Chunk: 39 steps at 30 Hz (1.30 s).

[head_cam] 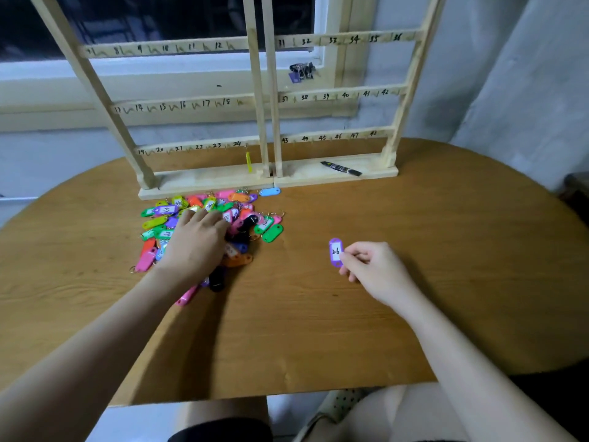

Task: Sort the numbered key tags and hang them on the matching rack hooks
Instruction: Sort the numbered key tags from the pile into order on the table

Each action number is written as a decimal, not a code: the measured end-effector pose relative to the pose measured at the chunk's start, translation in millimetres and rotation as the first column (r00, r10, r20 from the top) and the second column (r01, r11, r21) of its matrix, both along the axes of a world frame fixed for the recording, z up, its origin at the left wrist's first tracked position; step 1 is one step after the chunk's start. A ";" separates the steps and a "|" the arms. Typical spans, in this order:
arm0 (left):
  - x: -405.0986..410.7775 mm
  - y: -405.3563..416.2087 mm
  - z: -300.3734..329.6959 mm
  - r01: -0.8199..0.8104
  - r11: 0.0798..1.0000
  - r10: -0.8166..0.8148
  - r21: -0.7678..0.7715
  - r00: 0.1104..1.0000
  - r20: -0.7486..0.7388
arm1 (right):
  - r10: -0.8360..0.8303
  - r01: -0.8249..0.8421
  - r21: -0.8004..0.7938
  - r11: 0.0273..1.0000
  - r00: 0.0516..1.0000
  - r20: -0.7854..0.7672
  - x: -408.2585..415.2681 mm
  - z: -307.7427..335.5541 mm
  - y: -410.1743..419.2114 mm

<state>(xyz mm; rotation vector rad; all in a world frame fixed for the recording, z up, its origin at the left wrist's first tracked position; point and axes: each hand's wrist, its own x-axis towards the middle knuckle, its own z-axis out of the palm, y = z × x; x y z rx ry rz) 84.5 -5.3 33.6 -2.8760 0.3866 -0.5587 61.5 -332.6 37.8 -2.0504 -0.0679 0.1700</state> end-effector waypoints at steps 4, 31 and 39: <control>-6.9 -11.2 9.9 0.016 0.971 -0.008 -0.237 0.999 0.032 | -0.021 0.021 0.007 1.000 1.000 -0.009 -2.5 -0.1 -6.2; -26.9 -144.5 7.8 -0.105 0.324 -0.505 -0.940 0.821 -0.266 | -0.127 0.104 -0.221 0.970 0.988 -0.093 41.7 5.3 -60.5; -8.2 -173.0 14.4 -0.021 0.358 -0.490 -0.934 0.847 -0.207 | -0.048 0.042 -0.316 0.948 0.999 -0.011 43.8 6.3 -62.9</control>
